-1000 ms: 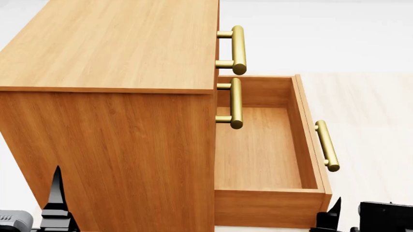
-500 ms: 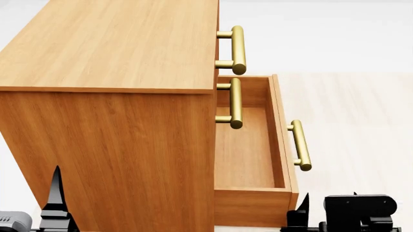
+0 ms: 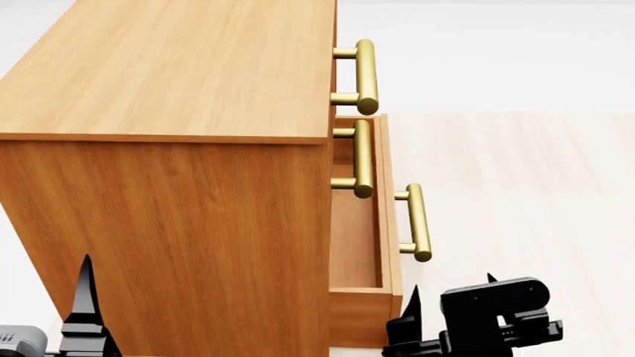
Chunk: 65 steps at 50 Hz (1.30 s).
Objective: Close the bottom drawer of the cabinet.
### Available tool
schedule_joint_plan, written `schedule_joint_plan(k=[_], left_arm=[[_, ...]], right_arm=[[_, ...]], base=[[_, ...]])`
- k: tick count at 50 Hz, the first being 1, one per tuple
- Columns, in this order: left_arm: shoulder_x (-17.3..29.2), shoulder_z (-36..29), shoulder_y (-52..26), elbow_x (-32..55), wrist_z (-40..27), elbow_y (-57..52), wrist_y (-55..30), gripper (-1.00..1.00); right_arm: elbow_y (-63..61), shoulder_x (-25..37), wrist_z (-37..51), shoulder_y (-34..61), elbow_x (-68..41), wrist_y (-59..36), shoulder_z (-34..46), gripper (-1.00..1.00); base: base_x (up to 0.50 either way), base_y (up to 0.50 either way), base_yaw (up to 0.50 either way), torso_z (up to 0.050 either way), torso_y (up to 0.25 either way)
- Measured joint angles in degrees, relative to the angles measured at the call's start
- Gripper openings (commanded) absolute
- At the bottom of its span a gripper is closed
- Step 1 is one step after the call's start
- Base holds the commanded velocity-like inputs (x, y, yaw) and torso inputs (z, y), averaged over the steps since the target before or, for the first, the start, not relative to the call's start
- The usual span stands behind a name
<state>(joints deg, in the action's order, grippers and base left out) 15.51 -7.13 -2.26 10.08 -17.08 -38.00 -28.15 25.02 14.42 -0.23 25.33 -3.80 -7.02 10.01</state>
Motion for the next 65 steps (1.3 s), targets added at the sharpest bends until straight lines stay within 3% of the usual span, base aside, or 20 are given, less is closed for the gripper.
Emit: schedule_joint_plan(k=[34, 65], left_arm=[[0.5, -0.7, -0.1, 0.6, -0.9, 0.2, 0.3, 1.00], [1.0, -1.5, 0.2, 0.9, -1.6, 1.0, 1.3, 1.00]], right_arm=[[-8.4, -0.9, -2.5, -1.3, 1.7, -3.0, 5.8, 1.00], [-19.0, 5.0, -16.3, -0.1, -3.2, -12.2, 8.8, 1.00]], base=[[0.00, 0.00, 0.00, 0.000, 0.000], [0.00, 0.00, 0.00, 0.000, 0.001]])
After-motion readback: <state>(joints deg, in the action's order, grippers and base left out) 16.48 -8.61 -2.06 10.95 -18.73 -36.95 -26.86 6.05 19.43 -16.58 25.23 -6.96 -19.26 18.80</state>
